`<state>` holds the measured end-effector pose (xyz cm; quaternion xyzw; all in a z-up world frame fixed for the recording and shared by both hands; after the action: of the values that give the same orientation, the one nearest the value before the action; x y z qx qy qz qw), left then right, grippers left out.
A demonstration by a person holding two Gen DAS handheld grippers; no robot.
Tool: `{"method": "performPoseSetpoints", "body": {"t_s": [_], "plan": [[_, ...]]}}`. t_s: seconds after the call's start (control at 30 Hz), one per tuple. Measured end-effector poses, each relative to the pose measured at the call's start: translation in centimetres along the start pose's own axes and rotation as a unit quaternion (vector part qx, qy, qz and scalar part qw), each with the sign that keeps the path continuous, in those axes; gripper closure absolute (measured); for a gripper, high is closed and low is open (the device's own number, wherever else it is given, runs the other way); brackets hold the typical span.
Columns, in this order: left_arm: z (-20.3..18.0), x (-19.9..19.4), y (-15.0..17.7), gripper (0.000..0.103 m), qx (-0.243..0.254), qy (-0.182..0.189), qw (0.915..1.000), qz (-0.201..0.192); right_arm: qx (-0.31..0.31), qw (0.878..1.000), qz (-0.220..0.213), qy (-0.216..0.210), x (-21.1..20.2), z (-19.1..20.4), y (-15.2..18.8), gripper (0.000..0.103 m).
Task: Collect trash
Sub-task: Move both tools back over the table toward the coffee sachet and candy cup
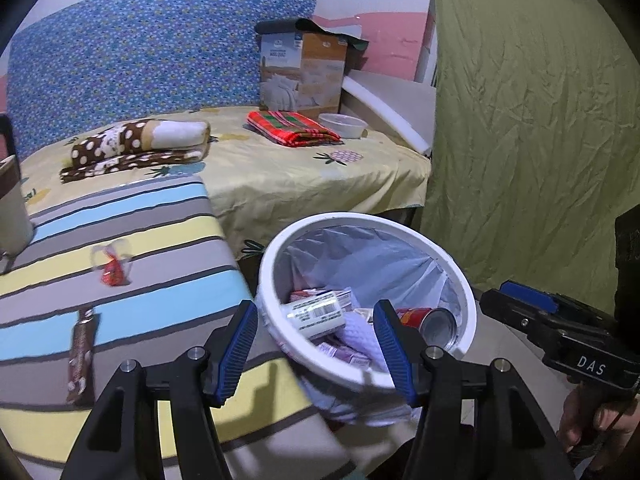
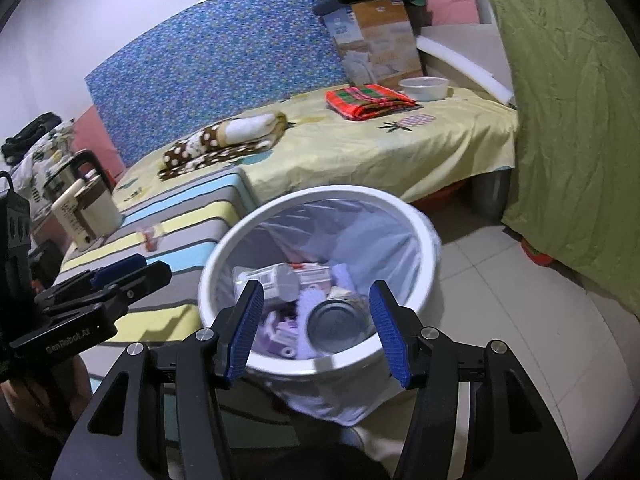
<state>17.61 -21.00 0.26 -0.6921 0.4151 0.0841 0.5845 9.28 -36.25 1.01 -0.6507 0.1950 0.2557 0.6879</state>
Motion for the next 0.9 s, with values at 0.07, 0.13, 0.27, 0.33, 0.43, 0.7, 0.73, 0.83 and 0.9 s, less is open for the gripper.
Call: {"method": "performPoseSetpoints", "body": {"t_s": [0.07,0.13,0.27,0.33,0.43,0.7,0.73,0.83,0.9], "plan": [[0.5,-1.0,0.3,0.043,-0.004,-0.007,1.0,-0.005,-0.007,1.0,-0.003,-0.011,-0.1,0.8,-0.1,0.046],[1.1,-2.0,0.6,0.043,-0.009,-0.014,0.9998,-0.009,-0.013,1.0,-0.005,-0.021,-0.3,1.6,-0.1,0.046],[2.2,-3.9,1.2,0.043,-0.017,-0.027,0.9993,-0.019,-0.023,0.999,-0.007,-0.042,-0.4,3.4,0.0,0.046],[2.8,-4.8,1.6,0.043,-0.022,-0.038,0.9988,-0.023,-0.031,0.998,-0.005,-0.051,-0.3,4.2,0.0,0.046],[3.8,-5.8,2.0,0.043,-0.029,-0.051,0.9979,-0.026,-0.04,0.997,-0.002,-0.065,-0.2,5.3,0.2,0.046],[6.2,-7.8,3.2,0.043,-0.055,-0.078,0.9947,-0.039,-0.063,0.993,0.007,-0.097,0.1,8.1,0.6,0.046],[6.7,-8.1,3.4,0.043,-0.06,-0.083,0.9939,-0.039,-0.066,0.993,0.01,-0.1,0.2,8.5,0.6,0.046],[8.0,-8.6,3.8,0.043,-0.072,-0.096,0.9919,-0.041,-0.074,0.991,0.014,-0.108,0.5,9.3,0.6,0.046],[8.9,-8.9,4.1,0.043,-0.08,-0.104,0.9905,-0.042,-0.079,0.991,0.016,-0.111,0.6,9.8,0.6,0.046]]}}
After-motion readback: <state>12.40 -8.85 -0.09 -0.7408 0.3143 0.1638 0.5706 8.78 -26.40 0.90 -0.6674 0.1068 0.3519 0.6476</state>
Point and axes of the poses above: each gripper's, at about its wrist camera, not at the fingertips, and x roughly the way its jaws point, z to its left, y to its underside, the point moved 1 cm from there along x, roughly the way its jaws point, and after that the axes turned 10 degrees about -x, right-handed, at the moved point
